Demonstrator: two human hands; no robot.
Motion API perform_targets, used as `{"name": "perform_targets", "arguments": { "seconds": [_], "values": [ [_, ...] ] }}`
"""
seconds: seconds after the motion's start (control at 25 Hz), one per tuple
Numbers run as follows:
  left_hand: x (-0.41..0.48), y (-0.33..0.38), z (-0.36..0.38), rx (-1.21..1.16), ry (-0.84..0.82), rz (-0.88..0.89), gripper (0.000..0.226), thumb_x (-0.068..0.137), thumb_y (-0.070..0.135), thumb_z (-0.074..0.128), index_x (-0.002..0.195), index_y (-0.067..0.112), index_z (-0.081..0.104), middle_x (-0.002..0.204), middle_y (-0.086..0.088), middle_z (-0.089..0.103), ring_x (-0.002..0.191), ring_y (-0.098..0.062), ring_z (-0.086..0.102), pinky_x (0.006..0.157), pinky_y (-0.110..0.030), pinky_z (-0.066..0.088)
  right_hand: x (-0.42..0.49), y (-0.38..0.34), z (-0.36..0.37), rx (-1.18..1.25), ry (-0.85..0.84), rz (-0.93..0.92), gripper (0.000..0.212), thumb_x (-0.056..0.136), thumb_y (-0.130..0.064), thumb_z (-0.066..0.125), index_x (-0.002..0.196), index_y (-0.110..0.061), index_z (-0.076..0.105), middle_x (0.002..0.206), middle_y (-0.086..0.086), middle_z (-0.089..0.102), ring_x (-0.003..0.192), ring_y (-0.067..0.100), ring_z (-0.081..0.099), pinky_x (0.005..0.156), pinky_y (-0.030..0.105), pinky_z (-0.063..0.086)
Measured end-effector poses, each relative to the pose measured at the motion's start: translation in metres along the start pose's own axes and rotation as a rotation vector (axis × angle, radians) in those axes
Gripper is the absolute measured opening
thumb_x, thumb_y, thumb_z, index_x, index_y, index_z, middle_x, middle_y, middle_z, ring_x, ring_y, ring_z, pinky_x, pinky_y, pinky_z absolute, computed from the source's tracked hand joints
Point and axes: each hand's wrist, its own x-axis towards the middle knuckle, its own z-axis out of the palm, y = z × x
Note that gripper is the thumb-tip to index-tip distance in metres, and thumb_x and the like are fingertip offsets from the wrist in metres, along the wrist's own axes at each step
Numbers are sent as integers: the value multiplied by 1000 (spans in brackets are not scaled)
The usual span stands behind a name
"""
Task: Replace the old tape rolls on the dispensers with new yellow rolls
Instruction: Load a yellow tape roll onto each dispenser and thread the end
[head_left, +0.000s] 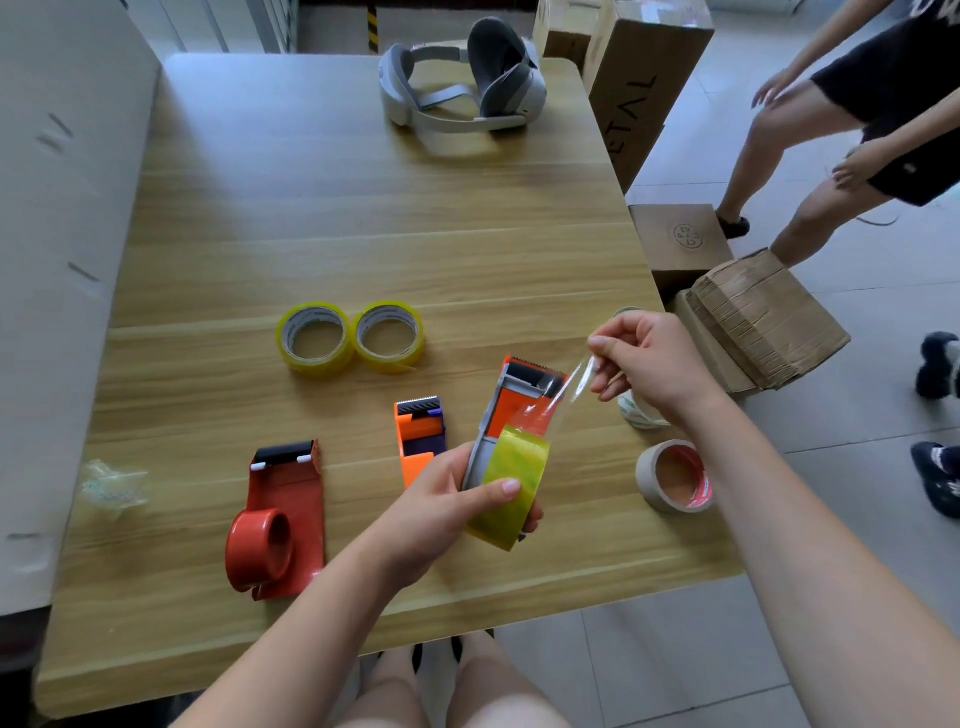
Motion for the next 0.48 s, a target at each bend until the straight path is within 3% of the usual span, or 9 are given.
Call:
{"name": "perform_targets", "arguments": {
  "seconds": [0.48],
  "values": [
    [-5, -1, 10, 72, -19, -19, 31, 81, 19, 58, 108, 5, 54, 80, -11, 71, 78, -23, 67, 72, -32, 52, 26, -26, 9, -205, -201, -85, 17, 90, -3, 56, 75, -10, 59, 60, 7, 62, 48, 16, 62, 44, 27, 52]
  ]
}}
